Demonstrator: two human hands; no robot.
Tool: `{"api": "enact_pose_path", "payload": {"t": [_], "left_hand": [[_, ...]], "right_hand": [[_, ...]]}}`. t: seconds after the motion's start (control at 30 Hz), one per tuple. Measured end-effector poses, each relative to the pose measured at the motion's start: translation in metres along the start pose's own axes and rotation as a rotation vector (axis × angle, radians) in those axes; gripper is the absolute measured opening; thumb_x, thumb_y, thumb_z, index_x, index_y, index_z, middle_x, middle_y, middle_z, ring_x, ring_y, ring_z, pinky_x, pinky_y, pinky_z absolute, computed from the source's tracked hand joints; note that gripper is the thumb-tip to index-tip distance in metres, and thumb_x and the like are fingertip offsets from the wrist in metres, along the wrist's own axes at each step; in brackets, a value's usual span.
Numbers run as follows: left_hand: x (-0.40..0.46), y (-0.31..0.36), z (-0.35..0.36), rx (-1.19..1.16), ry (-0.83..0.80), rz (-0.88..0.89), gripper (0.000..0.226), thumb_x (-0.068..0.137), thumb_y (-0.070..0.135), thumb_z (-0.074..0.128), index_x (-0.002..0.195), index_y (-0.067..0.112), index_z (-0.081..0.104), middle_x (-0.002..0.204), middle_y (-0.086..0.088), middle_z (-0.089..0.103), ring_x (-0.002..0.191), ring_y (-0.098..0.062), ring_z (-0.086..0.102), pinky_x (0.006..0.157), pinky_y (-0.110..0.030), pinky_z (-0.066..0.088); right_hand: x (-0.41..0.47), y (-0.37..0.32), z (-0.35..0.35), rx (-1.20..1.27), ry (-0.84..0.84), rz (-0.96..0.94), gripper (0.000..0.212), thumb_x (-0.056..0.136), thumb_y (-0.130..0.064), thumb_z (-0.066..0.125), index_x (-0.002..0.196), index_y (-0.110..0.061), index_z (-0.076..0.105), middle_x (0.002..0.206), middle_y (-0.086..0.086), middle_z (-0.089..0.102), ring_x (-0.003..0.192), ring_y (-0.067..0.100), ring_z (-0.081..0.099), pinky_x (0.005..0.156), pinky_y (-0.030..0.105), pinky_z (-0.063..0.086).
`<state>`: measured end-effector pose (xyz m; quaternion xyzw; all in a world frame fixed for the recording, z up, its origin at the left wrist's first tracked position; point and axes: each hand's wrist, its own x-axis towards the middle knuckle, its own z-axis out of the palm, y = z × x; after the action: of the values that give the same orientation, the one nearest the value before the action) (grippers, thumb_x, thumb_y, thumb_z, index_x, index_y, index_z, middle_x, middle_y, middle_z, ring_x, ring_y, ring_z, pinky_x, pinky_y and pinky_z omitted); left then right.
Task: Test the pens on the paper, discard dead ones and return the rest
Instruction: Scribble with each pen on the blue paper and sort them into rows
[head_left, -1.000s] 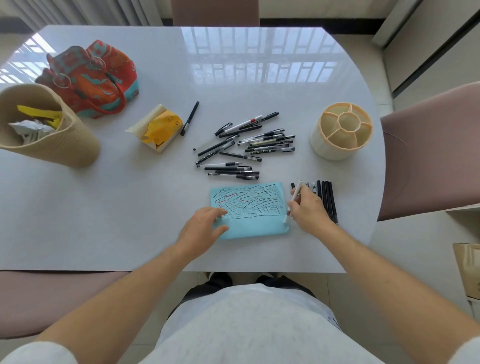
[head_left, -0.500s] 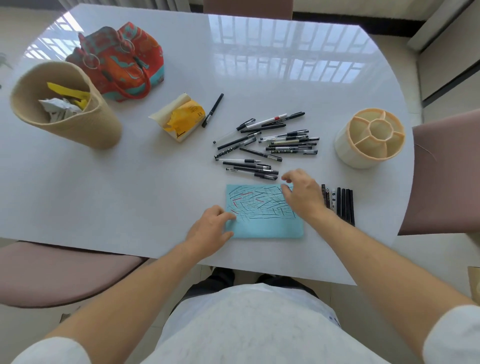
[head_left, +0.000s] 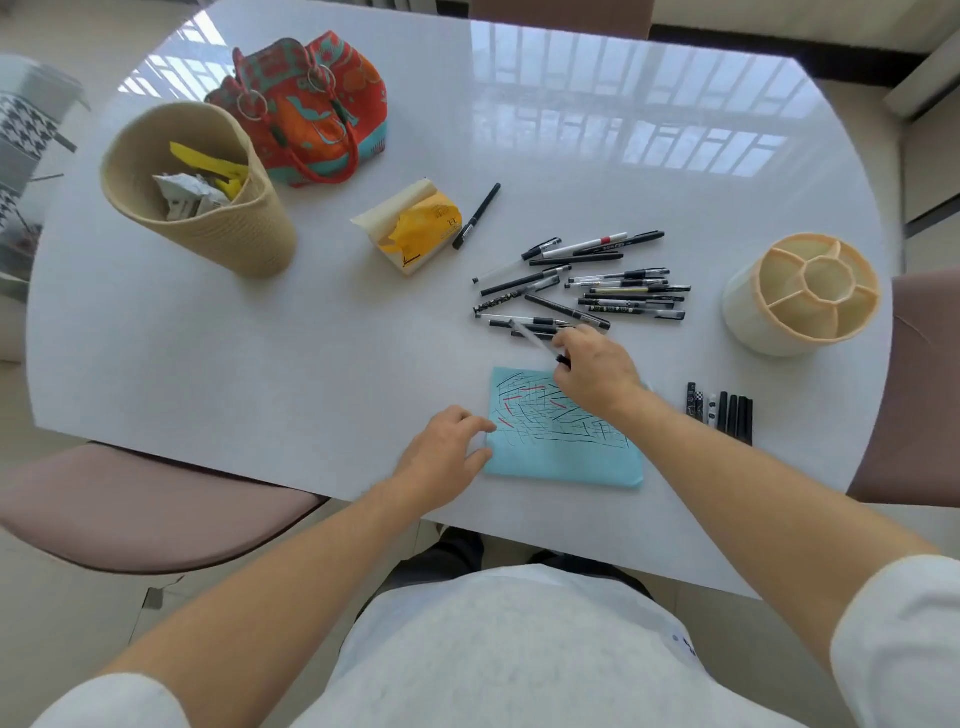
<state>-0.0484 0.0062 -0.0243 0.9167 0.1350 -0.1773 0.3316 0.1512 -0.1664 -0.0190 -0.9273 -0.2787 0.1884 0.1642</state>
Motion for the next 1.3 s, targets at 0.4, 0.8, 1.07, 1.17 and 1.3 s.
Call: {"api": "enact_pose_path", "payload": {"t": [0.4,0.8,1.07,1.17,1.3], "left_hand": [[0.005,0.049,0.000,-0.658,-0.210,-0.072,0.019,0.098,0.018,0.060,0.113,0.023,0.070,0.090,-0.001,0.072,0.074,-0.012,0.068,0.079,-0.028,0.058],[-0.021,-0.006,-0.012,0.117,-0.061,0.056,0.020,0.100,0.029,0.053,0.105,0.022,0.071,0.089,0.005,0.069,0.081,-0.017,0.062,0.075,-0.034,0.049],[-0.020,-0.004,-0.001,0.194,-0.046,0.272,0.020,0.099,0.029,0.056,0.109,0.020,0.071,0.127,0.007,0.064,0.120,-0.014,0.053,0.097,-0.031,0.046],[-0.021,-0.006,0.002,0.205,-0.030,0.313,0.020,0.099,0.030,0.056,0.109,0.020,0.071,0.127,0.007,0.064,0.124,-0.013,0.050,0.102,-0.026,0.041],[-0.021,-0.006,0.002,0.193,-0.013,0.323,0.022,0.099,0.030,0.056,0.110,0.019,0.071,0.128,0.006,0.064,0.125,-0.013,0.049,0.103,-0.025,0.039]], "right_hand": [[-0.110,-0.014,0.010,1.390,-0.086,0.425,0.006,0.097,0.004,0.059,0.099,0.002,0.064,0.089,0.029,0.074,0.077,0.038,0.075,0.066,0.035,0.063],[-0.121,0.004,0.036,1.205,0.263,0.623,0.013,0.099,-0.016,0.067,0.088,-0.008,0.069,0.066,0.008,0.071,0.056,0.022,0.067,0.053,0.031,0.058],[-0.114,-0.042,0.061,1.022,0.092,0.386,0.017,0.090,-0.015,0.069,0.087,-0.030,0.076,0.082,-0.003,0.079,0.073,0.017,0.076,0.074,0.034,0.061],[-0.110,-0.049,0.066,0.951,0.076,0.334,0.025,0.090,-0.017,0.069,0.085,-0.041,0.077,0.085,-0.011,0.078,0.077,0.012,0.075,0.078,0.034,0.062],[-0.107,-0.050,0.068,0.808,0.040,0.259,0.016,0.091,-0.028,0.067,0.098,-0.038,0.077,0.089,-0.022,0.075,0.078,0.008,0.072,0.077,0.031,0.060]]}}
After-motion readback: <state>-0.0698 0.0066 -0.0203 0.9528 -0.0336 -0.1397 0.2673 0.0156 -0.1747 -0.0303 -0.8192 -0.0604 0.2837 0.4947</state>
